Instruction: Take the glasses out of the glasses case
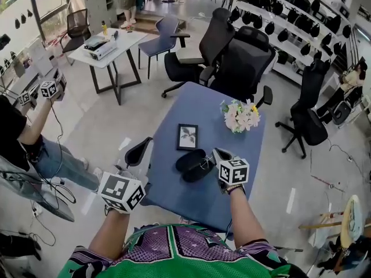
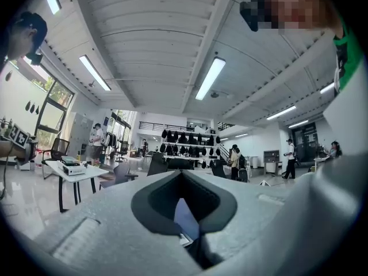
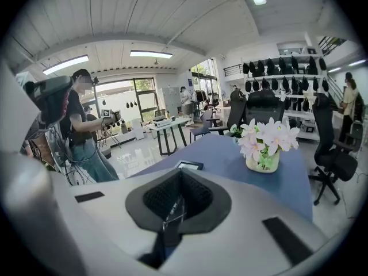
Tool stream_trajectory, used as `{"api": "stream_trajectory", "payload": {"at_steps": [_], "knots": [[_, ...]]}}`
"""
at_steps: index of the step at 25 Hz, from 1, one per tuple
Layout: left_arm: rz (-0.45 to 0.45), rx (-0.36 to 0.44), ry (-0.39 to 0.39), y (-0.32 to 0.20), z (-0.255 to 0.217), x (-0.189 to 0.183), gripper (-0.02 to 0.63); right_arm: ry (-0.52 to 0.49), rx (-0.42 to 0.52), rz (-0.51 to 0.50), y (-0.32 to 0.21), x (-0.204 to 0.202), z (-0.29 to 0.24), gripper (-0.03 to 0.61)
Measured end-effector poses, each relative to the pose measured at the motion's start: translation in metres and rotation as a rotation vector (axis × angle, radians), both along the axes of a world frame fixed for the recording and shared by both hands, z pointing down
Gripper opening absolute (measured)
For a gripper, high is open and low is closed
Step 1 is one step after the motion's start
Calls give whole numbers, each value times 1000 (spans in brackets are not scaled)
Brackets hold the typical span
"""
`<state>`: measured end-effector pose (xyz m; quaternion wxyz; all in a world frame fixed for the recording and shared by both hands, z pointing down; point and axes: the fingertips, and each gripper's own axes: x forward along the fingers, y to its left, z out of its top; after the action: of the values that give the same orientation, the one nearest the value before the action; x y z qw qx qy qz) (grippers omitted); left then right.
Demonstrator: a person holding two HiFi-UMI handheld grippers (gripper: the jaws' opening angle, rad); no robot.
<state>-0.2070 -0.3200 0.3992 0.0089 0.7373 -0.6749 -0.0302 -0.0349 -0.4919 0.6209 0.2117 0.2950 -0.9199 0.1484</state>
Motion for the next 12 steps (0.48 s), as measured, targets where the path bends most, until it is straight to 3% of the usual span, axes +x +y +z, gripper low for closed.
{"api": "stream_trajectory", "payload": {"at_steps": [12], "knots": [[75, 9, 62, 2, -1, 8, 15, -122, 95, 86, 30, 2, -78, 3]]}}
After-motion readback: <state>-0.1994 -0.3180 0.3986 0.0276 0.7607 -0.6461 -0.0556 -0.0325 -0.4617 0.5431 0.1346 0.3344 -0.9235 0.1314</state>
